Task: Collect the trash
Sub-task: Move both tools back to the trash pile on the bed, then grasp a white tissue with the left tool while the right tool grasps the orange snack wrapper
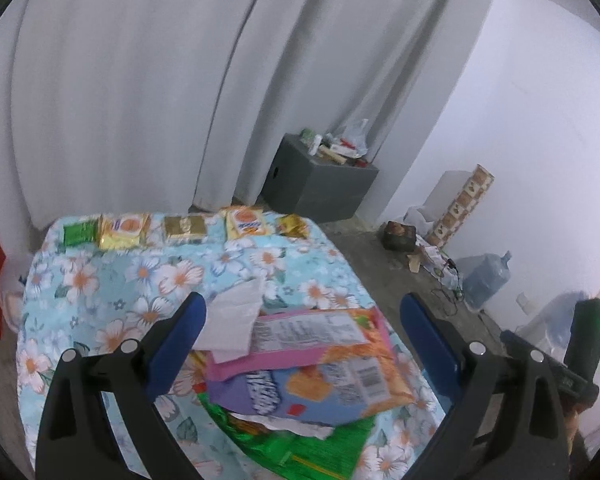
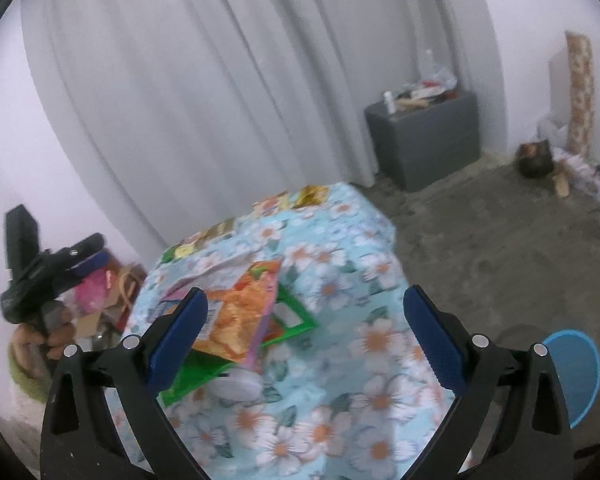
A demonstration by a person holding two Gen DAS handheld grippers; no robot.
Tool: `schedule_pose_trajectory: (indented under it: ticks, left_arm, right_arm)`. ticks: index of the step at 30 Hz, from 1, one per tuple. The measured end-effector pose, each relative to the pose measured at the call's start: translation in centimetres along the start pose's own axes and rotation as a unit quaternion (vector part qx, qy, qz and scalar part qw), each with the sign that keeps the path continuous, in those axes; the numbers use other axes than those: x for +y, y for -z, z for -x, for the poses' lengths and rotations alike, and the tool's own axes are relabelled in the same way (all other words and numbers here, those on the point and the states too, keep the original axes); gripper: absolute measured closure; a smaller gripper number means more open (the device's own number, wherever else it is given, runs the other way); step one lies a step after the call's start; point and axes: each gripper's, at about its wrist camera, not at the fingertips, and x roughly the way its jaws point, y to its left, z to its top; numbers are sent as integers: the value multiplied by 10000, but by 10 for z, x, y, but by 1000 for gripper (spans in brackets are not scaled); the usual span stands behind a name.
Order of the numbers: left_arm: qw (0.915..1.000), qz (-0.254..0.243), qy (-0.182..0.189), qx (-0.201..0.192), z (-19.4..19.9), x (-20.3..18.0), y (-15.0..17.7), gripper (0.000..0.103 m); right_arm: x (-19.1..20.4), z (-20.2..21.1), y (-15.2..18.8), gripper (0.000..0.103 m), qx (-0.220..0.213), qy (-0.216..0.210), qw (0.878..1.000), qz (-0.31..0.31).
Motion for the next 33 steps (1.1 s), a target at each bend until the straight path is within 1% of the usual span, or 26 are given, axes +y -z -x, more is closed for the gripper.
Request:
schedule_pose_trajectory:
  ticks: [2,4,6,9,12,14,19,21,23,24,26,27,29,30,32,33]
  left_arm:
    - [9998,148,70,123,-10,12,1,8]
    - [9995,159,100,250,-22,17,1,9]
    - [9992,68,137,372,-30,18,2,12]
    - [9973,-192,164,694,-51,17,5,16]
    - [9943,-476,-46,953,-72,16,10,20]
    - [9911,-709,-300,1087,-86,17,14,23]
    - [9827,-900,-550,1524,-119,30,21,29]
    - [9805,-926,-641,1609,-125,34,24,33]
    - [9796,-874,-653,1685,-131,38,25,41]
    - [9799,-814,-635,1709,-133,41,25,43]
    - [9807,-630,-571,1760,-135,47,25,52]
    - [9810,-553,-549,1779,-136,49,24,55]
    - [9812,-421,-515,1811,-138,54,24,63]
    - [9813,-347,-500,1827,-138,57,25,65]
    - [9816,-248,-478,1834,-138,60,25,74]
    - [9817,-197,-463,1835,-138,62,25,76]
  right_arm:
    - [3,-7,-2,13,120,-138,9998,-29]
    - [7,-16,-3,15,267,-303,9992,-58]
    - [11,-26,-4,18,424,-442,9981,-71]
    - [14,-40,-3,22,661,-610,9958,-190]
    - [13,-53,0,26,880,-650,9934,-347]
    - [11,-59,3,28,990,-655,9920,-436]
    - [8,-70,5,30,1156,-694,9893,-558]
    - [7,-74,5,31,1199,-696,9887,-574]
    - [6,-78,5,32,1248,-716,9877,-612]
    - [5,-80,5,33,1264,-725,9873,-628]
    - [5,-83,5,34,1296,-741,9866,-653]
    - [4,-84,5,34,1305,-743,9865,-659]
    - [4,-86,6,35,1324,-751,9861,-672]
    - [4,-86,6,35,1331,-754,9859,-683]
    - [4,-86,6,36,1341,-770,9854,-707]
    - [4,-86,6,36,1343,-781,9852,-718]
